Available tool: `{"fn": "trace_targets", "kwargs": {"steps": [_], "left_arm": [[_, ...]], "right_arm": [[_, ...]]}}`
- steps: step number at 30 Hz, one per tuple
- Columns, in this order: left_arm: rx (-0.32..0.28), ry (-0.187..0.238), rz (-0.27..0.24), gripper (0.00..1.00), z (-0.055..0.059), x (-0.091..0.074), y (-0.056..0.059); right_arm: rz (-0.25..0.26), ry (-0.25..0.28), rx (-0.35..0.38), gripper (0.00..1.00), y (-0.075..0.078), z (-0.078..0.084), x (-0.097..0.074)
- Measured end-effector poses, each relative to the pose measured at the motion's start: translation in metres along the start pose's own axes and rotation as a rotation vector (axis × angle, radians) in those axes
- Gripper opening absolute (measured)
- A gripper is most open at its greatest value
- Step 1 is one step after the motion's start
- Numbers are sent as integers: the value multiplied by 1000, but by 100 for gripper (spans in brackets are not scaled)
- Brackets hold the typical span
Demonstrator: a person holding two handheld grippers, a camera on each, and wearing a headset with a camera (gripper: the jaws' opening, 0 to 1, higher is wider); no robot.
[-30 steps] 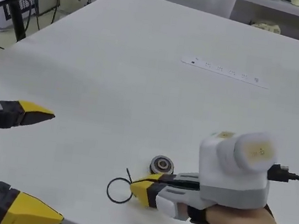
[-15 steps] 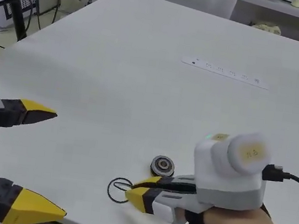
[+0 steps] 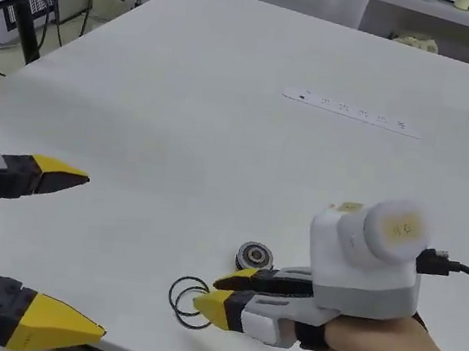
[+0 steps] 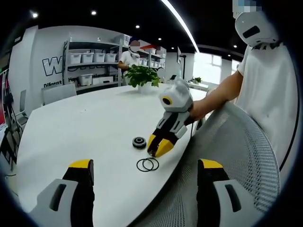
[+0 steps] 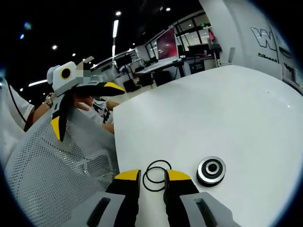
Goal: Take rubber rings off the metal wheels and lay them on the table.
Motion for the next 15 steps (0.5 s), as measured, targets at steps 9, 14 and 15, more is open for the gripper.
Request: {"fn": "trace_targets", "kwargs": {"steps": [9, 14, 15], "left_arm": [[-1, 3, 0, 88, -1, 0, 0], [-2, 0, 3, 88, 0, 0, 0], [-5, 1, 5, 89, 0, 0, 0]], "right_arm": [[40, 53, 5, 19, 10, -16, -10], [71, 99, -16, 20, 16, -32, -20], [72, 103, -16, 21, 17, -34, -21]]}}
Point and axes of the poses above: the centre of the closed fingertips' face, and the gripper's own axes: x roughly forward along the fingers, y roughly to its right, z roughly out of its underside, the point moved 1 cm from there along -x, roughly backward along the fingers, and after that the axes turned 3 degrees about -x, right-handed, at the moved point
